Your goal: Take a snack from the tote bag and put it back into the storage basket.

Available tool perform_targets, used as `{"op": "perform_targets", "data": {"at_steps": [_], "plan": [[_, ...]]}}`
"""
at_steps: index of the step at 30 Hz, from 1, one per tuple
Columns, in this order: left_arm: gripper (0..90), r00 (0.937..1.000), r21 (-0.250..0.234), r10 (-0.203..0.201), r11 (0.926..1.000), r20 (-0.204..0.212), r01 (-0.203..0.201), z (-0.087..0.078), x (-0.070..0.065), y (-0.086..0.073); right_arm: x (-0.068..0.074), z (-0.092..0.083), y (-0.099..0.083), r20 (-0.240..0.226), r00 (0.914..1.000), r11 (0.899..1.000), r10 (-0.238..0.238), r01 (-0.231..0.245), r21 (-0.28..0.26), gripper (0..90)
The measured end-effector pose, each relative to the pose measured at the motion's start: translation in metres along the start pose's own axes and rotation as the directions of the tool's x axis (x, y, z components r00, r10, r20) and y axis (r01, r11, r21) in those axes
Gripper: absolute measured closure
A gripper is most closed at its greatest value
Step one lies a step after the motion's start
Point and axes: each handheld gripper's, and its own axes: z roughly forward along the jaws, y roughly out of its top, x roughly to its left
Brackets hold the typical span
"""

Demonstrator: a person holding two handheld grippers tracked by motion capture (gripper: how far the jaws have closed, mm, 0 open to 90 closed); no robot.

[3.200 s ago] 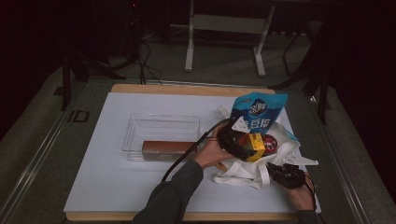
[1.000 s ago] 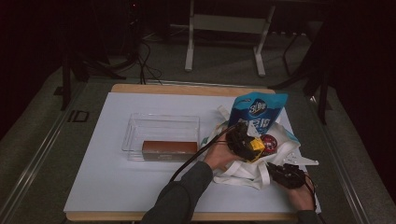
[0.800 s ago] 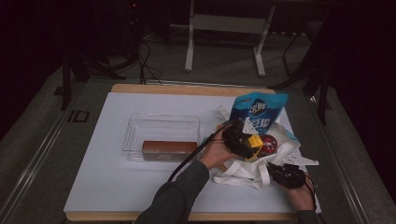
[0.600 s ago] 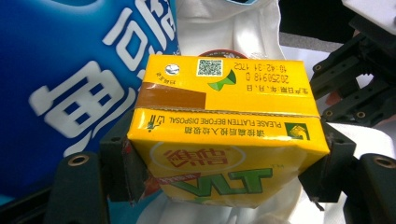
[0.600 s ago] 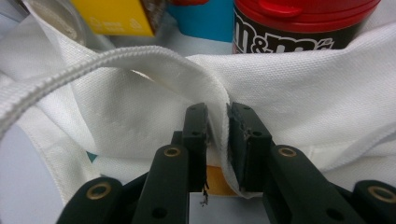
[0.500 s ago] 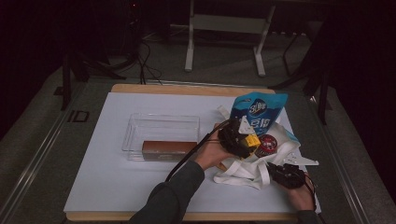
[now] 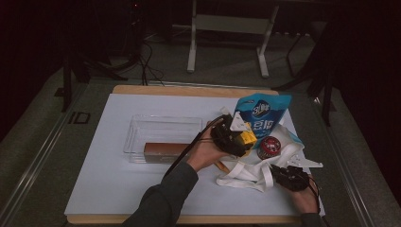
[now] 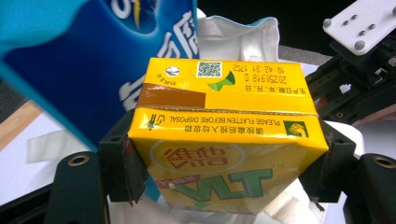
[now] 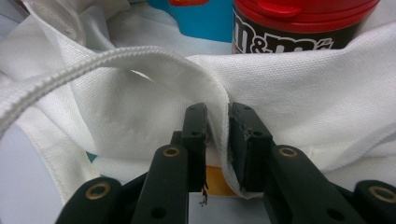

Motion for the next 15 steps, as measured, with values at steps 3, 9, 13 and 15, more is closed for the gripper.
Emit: {"op": "perform_targets", "data": {"at_steps": [3, 9, 13, 15], "plan": [[28.7, 0.9999, -0.004, -0.007, 1.0000, -0.008, 0.007, -0.007, 0.003, -0.001, 0.000, 0.000, 0.000, 0.001, 1.0000, 1.000, 0.000, 0.000, 0.000, 75.8], [28.7, 0.9993, -0.010, -0.020, 0.9998, -0.031, 0.020, -0.016, 0.010, -0.005, 0.000, 0.000, 0.000, -0.001, 1.0000, 1.000, 0.001, -0.001, -0.001, 75.8], [28.7, 0.9985, -0.004, -0.030, 0.9996, -0.046, 0.029, -0.023, 0.015, -0.010, 0.000, 0.000, 0.000, -0.001, 1.0000, 1.000, 0.001, -0.001, -0.001, 75.7], [28.7, 0.9981, -0.011, -0.041, 0.9991, -0.047, 0.040, -0.027, 0.019, -0.012, 0.000, 0.000, 0.000, -0.002, 1.0000, 1.000, 0.001, -0.001, -0.001, 75.7]]}}
